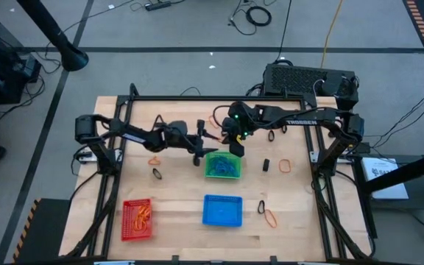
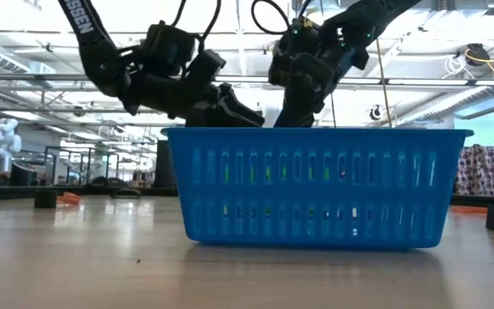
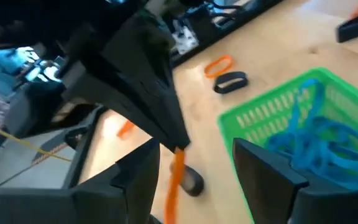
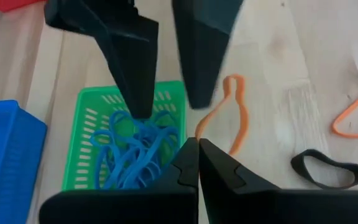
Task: Sort rubber bands into baskets
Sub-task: Put the orange rubberband into the red bin
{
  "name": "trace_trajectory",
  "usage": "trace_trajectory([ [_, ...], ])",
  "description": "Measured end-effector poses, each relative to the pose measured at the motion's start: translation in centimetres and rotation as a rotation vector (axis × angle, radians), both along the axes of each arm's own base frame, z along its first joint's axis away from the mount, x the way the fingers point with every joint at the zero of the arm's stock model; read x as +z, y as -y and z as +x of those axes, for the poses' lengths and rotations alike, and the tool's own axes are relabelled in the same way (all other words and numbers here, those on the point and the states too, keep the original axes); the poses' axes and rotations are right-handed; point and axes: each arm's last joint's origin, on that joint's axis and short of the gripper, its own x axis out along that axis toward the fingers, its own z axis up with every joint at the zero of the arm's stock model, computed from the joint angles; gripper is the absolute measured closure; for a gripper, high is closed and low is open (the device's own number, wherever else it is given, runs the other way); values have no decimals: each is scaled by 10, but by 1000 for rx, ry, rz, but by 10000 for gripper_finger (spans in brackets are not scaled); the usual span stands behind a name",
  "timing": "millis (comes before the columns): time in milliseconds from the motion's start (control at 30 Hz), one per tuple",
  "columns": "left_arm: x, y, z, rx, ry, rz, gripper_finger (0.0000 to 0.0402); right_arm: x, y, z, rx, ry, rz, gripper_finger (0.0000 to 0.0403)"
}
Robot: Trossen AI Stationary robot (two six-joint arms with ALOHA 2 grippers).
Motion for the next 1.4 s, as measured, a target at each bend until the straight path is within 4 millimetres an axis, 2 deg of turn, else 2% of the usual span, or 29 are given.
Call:
trace_trajectory([
  [867,-1,-4,3,118,-69,-45,197,3,-1,4,35,59,22,403],
  [1133,-1,-4,3,118,-69,-45,262,4,-1,4,35,62,22,403],
  [1400,-1,-5,3,146,-70,-36,381,5,0,5,34,84,11,403],
])
